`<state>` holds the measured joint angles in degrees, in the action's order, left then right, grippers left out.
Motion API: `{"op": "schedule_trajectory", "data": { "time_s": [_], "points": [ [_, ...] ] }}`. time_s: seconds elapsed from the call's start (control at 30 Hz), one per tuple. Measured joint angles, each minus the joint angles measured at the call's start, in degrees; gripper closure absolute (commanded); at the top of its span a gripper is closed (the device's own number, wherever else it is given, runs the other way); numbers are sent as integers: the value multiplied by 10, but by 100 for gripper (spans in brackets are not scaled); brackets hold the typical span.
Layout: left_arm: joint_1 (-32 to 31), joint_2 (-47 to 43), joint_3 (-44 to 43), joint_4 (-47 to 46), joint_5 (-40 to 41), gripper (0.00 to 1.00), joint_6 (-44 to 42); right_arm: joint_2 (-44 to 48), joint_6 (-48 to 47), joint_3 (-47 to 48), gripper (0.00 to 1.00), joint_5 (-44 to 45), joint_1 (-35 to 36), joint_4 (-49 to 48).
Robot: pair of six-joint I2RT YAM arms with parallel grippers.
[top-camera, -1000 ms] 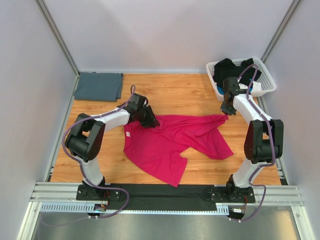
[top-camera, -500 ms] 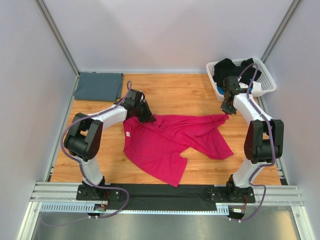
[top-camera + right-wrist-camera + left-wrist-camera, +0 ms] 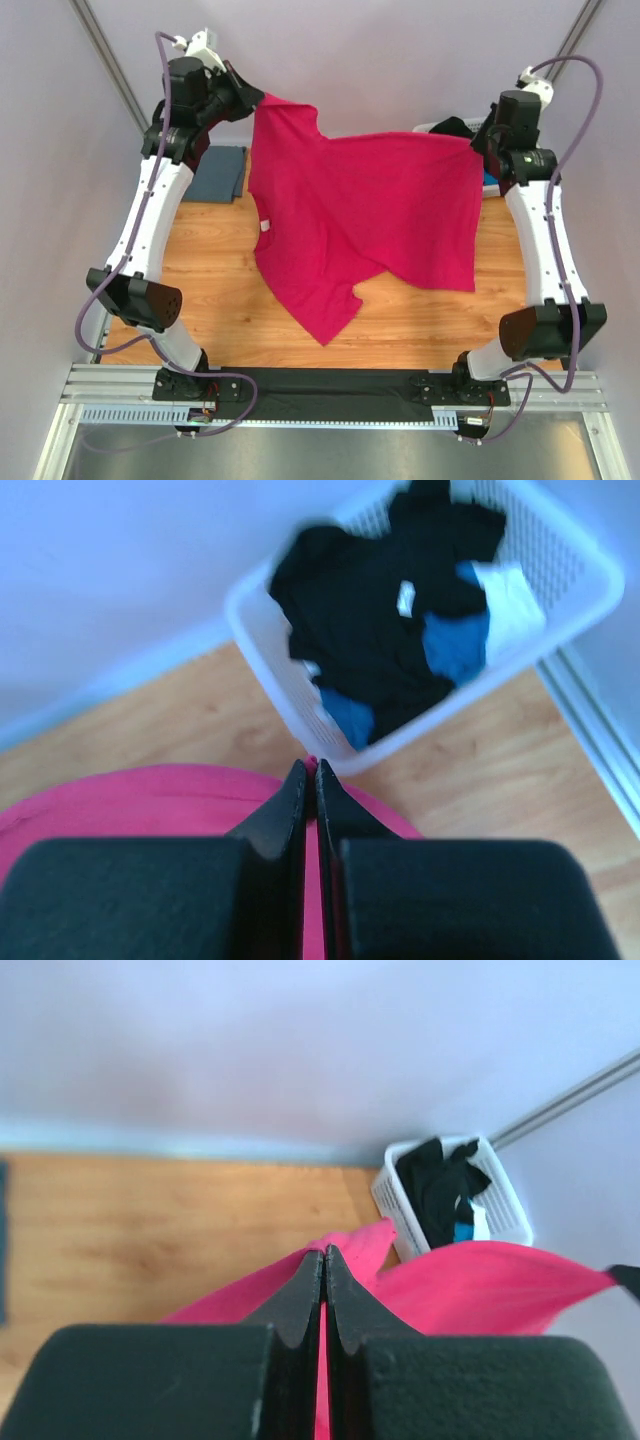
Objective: Fold and stack the t-shirts
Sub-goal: Flatten the tshirt out
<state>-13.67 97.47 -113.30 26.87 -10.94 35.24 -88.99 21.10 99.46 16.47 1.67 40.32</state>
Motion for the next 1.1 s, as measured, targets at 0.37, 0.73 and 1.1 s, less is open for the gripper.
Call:
{"op": "schedule_trajectory", "data": {
  "time_s": [0.37, 0.73, 1.1],
  "points": [
    [-3, -116, -109, 90, 18, 100, -147, 176, -62, 49, 100, -46, 0, -37],
    [-4, -310, -150, 158, 19, 100, -184, 337, -82, 72, 99, -93, 0, 2],
    [-4, -353, -295, 186, 11, 100, -167, 381, -94, 205, 100, -83, 0, 80]
  ]
}}
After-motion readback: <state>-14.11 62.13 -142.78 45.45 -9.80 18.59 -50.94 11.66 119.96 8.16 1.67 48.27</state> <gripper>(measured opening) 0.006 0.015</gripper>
